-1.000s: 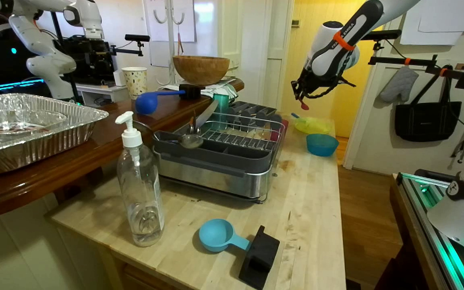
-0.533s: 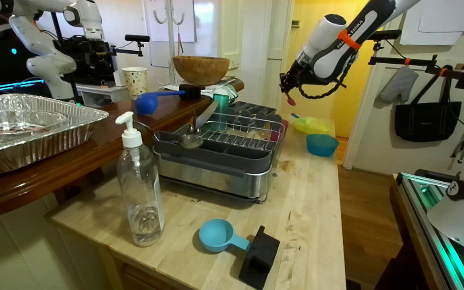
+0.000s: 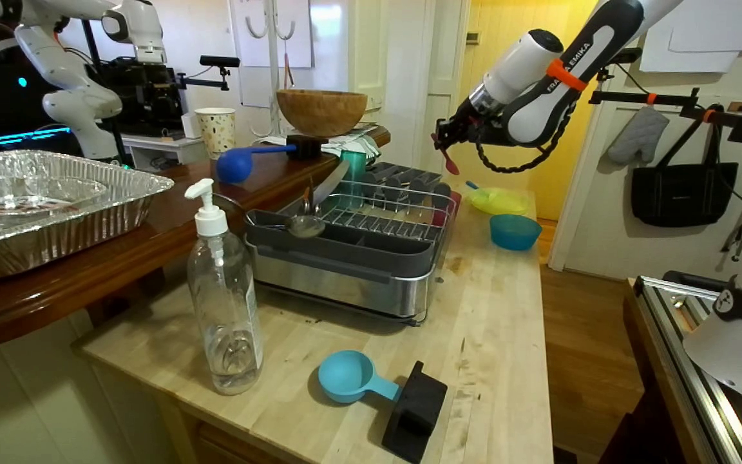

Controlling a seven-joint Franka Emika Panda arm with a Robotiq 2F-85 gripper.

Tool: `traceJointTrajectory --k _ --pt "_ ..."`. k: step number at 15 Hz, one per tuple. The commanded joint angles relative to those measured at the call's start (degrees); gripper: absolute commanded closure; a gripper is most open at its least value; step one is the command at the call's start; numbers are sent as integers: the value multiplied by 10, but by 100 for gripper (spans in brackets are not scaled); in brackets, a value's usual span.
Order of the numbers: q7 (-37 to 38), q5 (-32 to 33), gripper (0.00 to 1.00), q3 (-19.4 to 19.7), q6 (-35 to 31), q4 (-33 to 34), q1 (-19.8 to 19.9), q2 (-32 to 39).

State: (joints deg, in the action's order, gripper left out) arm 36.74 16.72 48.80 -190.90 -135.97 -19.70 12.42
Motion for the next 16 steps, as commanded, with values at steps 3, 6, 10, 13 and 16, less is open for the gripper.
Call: traceJointTrajectory --k 3,6,10,13,16 --pt "-31 -15 95 74 -103 -74 -95 -7" --pt "-56 -32 95 100 -146 -101 -134 6" --pt "-78 -69 95 117 -199 -129 -171 25" --pt "-86 -103 95 118 -227 -141 -188 37" --pt "-84 -133 95 113 -235 -137 -195 53"
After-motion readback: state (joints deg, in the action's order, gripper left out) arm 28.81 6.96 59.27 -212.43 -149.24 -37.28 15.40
